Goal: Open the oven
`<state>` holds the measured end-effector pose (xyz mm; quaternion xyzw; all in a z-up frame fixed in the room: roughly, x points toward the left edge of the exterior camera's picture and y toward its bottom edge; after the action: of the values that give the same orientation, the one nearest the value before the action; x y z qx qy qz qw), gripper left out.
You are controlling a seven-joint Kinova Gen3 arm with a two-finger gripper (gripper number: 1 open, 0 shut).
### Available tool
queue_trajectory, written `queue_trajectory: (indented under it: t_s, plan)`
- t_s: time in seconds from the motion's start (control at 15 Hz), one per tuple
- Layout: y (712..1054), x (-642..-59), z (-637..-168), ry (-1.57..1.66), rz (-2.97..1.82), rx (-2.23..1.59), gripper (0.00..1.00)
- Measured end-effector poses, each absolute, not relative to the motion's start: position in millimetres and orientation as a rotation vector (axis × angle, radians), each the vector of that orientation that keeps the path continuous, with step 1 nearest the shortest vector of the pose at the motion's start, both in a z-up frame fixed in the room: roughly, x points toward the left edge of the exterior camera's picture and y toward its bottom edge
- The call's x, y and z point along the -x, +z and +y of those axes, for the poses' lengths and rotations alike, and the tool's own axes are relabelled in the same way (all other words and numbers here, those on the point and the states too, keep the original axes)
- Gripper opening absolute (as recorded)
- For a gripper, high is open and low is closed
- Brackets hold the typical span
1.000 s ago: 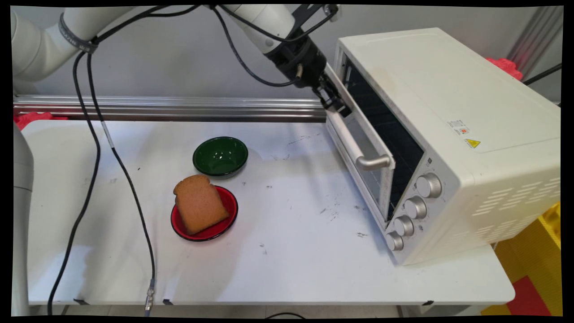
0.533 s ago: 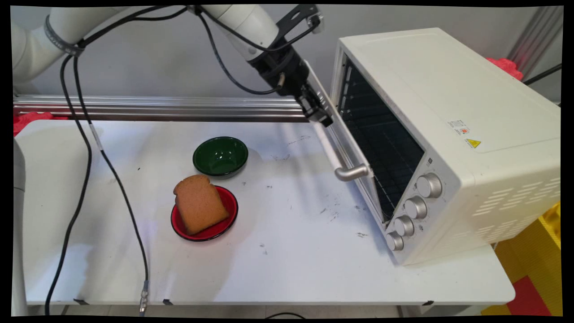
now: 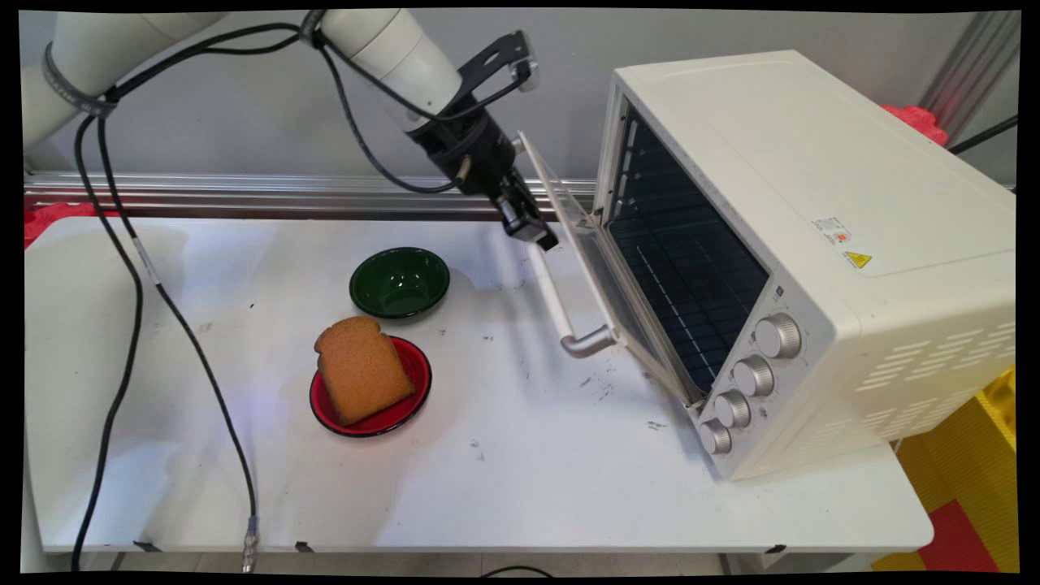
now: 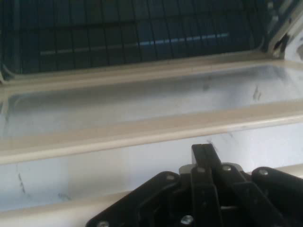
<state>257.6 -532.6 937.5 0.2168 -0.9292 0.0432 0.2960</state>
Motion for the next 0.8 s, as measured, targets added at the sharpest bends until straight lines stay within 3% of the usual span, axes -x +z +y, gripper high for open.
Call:
queue_trajectory:
  t_s: [0.8]
  plan:
    - [889,-299,-511,0.084,-2.475,-0.564,0.00]
